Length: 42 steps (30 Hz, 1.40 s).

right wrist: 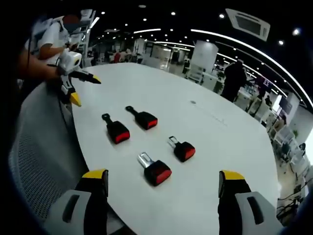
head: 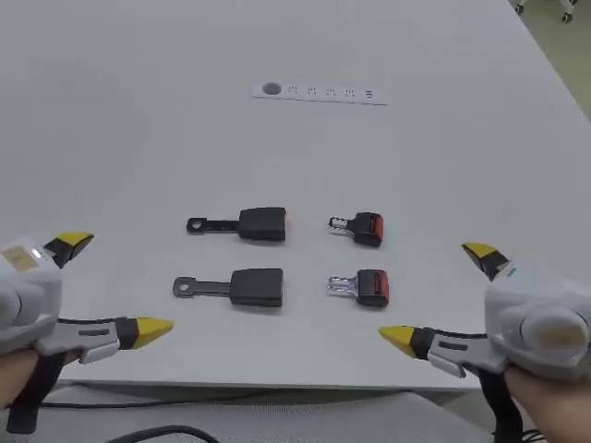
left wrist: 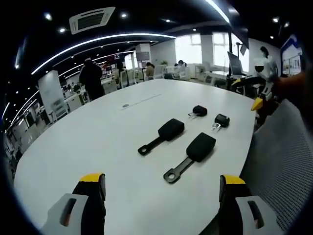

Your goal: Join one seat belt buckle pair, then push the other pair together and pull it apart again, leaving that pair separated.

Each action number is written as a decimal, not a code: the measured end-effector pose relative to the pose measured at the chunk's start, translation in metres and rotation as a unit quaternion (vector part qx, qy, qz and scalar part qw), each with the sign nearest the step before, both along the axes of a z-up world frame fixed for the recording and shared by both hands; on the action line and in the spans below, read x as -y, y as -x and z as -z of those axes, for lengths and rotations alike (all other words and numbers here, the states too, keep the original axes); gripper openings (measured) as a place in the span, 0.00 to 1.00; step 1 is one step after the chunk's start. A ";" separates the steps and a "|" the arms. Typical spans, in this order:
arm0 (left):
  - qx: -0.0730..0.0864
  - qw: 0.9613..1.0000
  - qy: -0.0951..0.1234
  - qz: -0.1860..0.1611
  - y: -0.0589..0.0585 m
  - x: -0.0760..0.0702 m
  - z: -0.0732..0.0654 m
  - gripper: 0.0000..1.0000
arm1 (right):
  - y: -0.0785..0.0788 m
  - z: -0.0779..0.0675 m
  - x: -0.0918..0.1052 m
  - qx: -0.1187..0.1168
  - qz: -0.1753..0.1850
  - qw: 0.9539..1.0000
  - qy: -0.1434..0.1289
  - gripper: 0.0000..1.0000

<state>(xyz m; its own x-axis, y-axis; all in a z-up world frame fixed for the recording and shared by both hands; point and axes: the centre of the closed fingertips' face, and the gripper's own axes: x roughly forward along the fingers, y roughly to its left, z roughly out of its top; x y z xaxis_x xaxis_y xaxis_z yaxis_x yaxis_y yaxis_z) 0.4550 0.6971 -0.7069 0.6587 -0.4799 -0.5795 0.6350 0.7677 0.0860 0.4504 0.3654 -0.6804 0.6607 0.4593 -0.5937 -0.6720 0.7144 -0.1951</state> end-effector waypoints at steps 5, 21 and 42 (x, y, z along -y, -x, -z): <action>0.004 1.000 -0.001 0.000 -0.001 0.000 -0.002 0.99 | -0.003 -0.002 -0.001 0.001 -0.003 1.000 -0.004 0.94; 0.002 1.000 -0.013 0.006 -0.001 -0.003 0.001 0.98 | -0.003 -0.001 -0.001 0.002 -0.003 1.000 -0.005 0.93; 0.009 1.000 -0.011 0.011 -0.001 -0.002 -0.002 0.89 | -0.006 -0.002 0.003 -0.003 0.001 1.000 -0.010 0.82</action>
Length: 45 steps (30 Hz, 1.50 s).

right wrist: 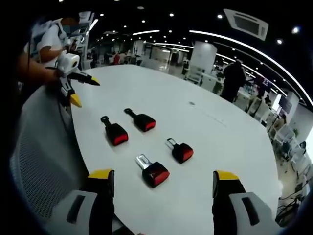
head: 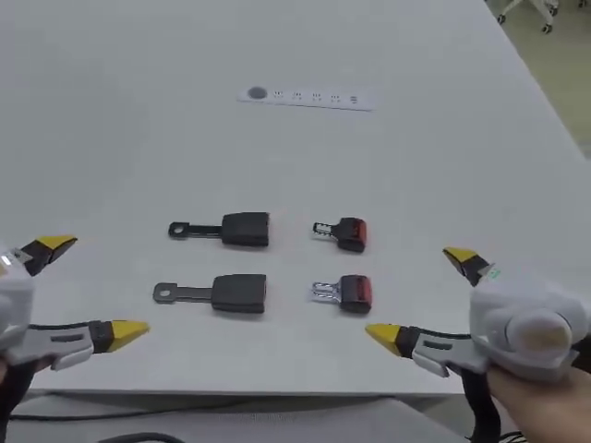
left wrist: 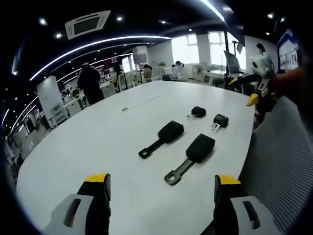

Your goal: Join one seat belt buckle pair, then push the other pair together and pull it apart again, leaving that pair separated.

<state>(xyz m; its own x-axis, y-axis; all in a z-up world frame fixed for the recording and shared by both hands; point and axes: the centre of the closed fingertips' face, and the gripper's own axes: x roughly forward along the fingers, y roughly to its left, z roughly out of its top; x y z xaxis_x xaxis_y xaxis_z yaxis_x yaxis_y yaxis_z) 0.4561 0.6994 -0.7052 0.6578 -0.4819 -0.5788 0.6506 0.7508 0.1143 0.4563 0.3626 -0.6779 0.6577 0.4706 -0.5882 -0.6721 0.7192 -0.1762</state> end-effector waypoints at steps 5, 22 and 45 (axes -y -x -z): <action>-0.004 0.999 -0.027 0.018 0.004 0.002 0.005 0.85 | -0.005 -0.007 -0.006 -0.004 -0.003 1.000 -0.003 0.75; -0.045 0.988 -0.103 0.105 0.019 0.015 0.015 0.71 | 0.000 0.010 -0.009 -0.040 -0.032 0.999 0.003 0.71; -0.085 0.946 -0.174 0.260 0.000 0.081 0.039 0.58 | -0.010 0.061 -0.021 -0.101 -0.217 0.966 0.102 0.43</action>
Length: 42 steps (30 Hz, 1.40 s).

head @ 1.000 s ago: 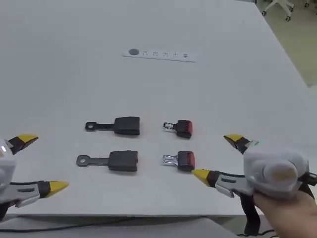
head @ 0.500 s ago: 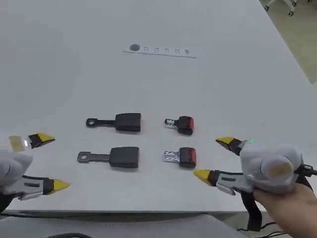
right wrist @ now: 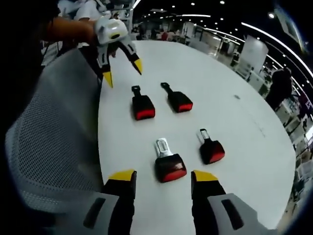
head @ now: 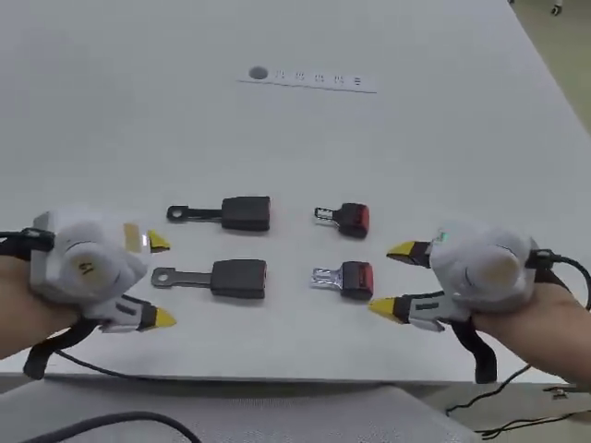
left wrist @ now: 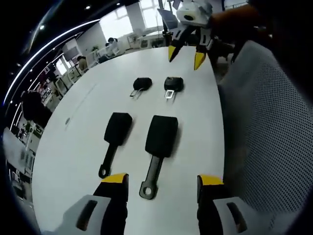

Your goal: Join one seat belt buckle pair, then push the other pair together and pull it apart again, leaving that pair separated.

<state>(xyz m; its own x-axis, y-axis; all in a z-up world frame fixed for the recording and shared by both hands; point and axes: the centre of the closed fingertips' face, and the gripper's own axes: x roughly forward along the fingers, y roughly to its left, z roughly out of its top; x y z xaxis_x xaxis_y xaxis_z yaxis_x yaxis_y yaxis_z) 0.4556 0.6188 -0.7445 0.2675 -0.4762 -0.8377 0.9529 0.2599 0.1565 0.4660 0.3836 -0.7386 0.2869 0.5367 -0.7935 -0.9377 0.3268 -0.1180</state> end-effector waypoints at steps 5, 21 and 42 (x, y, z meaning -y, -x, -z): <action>-0.019 1.000 -0.013 0.021 -0.004 0.011 0.009 0.54 | -0.008 0.009 -0.004 -0.003 -0.019 1.000 0.012 0.41; -0.037 0.997 -0.027 0.068 -0.021 0.046 0.023 0.48 | -0.016 0.024 -0.011 -0.026 -0.058 0.997 0.034 0.38; -0.064 0.991 -0.047 0.110 -0.020 0.061 0.049 0.40 | -0.018 0.046 -0.012 -0.056 -0.100 0.991 0.068 0.33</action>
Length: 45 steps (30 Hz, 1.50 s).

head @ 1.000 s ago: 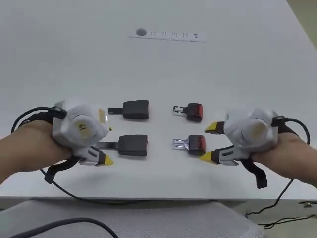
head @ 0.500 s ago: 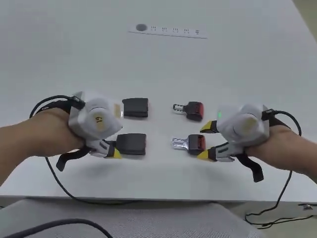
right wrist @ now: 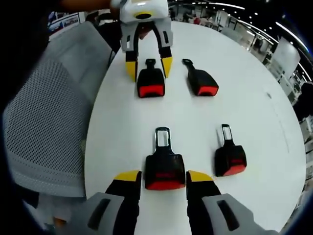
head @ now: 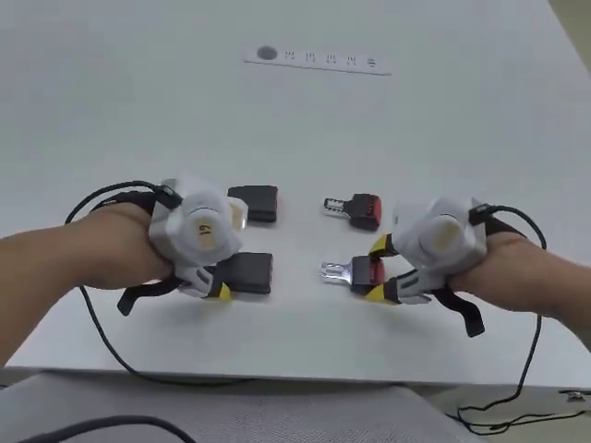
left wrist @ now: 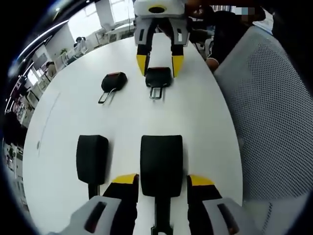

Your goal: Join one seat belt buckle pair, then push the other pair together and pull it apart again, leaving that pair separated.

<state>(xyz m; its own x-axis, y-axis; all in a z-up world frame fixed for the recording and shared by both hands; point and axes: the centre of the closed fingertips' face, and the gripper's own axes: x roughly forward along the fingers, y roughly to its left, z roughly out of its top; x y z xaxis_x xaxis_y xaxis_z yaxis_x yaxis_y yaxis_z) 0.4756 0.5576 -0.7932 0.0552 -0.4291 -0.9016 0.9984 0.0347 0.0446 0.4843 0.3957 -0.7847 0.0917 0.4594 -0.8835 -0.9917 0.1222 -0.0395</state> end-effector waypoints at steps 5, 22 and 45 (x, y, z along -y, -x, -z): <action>-0.006 1.000 0.003 0.003 0.000 0.003 -0.001 0.38 | -0.003 0.003 0.001 -0.003 -0.001 1.000 0.002 0.31; -0.012 1.000 0.010 -0.006 0.001 0.007 -0.004 0.34 | -0.002 0.011 0.002 -0.019 -0.023 1.000 0.006 0.32; -0.012 1.000 0.020 -0.016 0.002 0.008 -0.005 0.33 | 0.004 0.011 -0.024 -0.012 -0.019 1.000 -0.005 0.31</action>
<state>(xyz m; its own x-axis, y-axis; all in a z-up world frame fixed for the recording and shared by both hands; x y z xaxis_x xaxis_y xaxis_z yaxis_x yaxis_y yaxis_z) 0.4738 0.5495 -0.7884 0.0485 -0.4625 -0.8853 0.9975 0.0681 0.0191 0.4808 0.4194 -0.7955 0.0529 0.4713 -0.8804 -0.9963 0.0844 -0.0147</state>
